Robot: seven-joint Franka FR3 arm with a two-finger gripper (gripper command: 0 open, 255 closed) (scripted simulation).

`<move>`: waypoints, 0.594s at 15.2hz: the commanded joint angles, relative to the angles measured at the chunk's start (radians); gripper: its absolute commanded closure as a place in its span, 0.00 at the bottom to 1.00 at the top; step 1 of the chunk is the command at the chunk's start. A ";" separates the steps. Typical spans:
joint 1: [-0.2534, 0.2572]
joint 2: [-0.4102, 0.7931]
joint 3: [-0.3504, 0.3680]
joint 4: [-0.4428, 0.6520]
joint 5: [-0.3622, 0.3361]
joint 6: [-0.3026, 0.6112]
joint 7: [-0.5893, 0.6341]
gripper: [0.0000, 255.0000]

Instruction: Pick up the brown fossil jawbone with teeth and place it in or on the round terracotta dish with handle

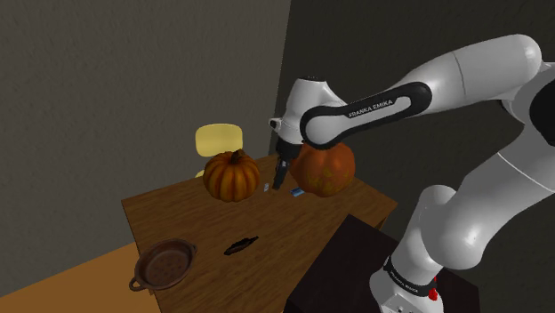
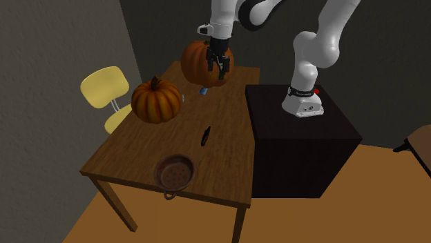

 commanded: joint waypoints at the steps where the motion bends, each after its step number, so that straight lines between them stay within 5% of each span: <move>1: 0.016 0.070 0.006 0.007 -0.009 0.058 -0.050 0.00; 9: 0.057 0.356 0.035 0.057 -0.075 0.265 -0.221 0.00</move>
